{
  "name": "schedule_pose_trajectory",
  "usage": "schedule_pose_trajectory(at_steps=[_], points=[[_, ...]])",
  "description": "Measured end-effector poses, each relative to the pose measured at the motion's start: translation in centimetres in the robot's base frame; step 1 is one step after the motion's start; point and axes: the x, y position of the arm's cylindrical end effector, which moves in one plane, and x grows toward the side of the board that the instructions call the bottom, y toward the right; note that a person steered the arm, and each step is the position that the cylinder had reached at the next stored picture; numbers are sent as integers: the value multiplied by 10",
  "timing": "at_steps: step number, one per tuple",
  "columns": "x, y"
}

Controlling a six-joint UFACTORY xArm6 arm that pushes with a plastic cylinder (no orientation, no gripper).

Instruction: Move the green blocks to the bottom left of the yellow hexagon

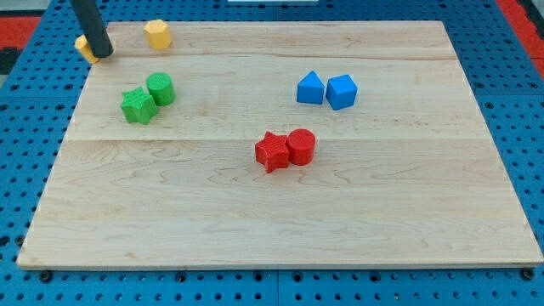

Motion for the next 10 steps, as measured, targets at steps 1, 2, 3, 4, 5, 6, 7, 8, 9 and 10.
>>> schedule_pose_trajectory(at_steps=[1, 2, 3, 4, 5, 6, 7, 8, 9, 10], points=[[51, 1], [26, -31], [11, -23], [16, 50], [61, 170], [145, 163], [188, 78], [145, 92], [95, 145], [53, 126]])
